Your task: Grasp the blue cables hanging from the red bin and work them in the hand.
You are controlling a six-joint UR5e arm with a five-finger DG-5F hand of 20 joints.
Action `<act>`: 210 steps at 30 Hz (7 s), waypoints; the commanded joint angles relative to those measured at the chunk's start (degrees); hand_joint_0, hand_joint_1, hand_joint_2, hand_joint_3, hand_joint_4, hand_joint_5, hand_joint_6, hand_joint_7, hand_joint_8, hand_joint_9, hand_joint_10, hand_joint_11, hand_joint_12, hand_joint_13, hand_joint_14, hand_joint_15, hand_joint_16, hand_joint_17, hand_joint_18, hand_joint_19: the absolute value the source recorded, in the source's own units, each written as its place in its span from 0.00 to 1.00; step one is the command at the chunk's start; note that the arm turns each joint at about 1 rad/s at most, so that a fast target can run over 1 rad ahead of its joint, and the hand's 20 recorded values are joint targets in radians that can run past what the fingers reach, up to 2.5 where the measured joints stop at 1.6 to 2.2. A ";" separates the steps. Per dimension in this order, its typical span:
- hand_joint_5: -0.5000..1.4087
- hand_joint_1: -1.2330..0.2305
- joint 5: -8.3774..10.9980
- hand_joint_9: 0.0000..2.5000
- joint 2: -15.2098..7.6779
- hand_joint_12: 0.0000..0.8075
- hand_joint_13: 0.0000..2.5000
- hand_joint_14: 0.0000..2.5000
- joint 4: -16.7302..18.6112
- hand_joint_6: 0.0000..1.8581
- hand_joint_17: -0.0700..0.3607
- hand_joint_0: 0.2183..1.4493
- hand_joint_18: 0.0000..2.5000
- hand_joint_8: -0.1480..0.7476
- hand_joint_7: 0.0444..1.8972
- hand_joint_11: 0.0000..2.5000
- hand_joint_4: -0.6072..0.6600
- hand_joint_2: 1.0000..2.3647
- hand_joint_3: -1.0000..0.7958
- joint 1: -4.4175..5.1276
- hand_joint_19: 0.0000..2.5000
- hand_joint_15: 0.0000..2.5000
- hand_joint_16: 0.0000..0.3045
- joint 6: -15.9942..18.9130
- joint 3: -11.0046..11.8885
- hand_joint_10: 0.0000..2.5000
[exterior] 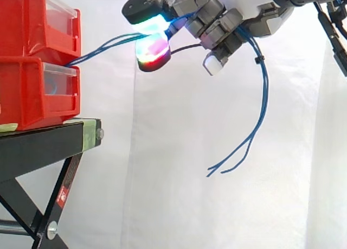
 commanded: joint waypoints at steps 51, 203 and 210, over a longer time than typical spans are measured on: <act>0.49 0.43 -3.57 0.27 -0.01 0.71 0.44 1.00 -2.31 0.01 0.47 0.62 0.53 0.69 0.60 1.00 0.74 0.15 0.75 -0.35 0.17 0.75 0.19 4.93 -0.01 1.00; 0.52 0.41 -13.85 0.36 -0.27 0.71 0.49 1.00 4.98 0.17 0.43 0.46 0.59 0.70 0.72 1.00 0.68 0.00 0.04 -5.88 0.19 0.74 0.17 -13.97 0.69 1.00; 0.54 0.40 -16.23 0.36 -0.27 0.70 0.48 1.00 4.90 0.13 0.41 0.52 0.59 0.69 0.72 1.00 0.65 0.01 0.22 -6.41 0.21 0.74 0.16 -17.39 2.89 1.00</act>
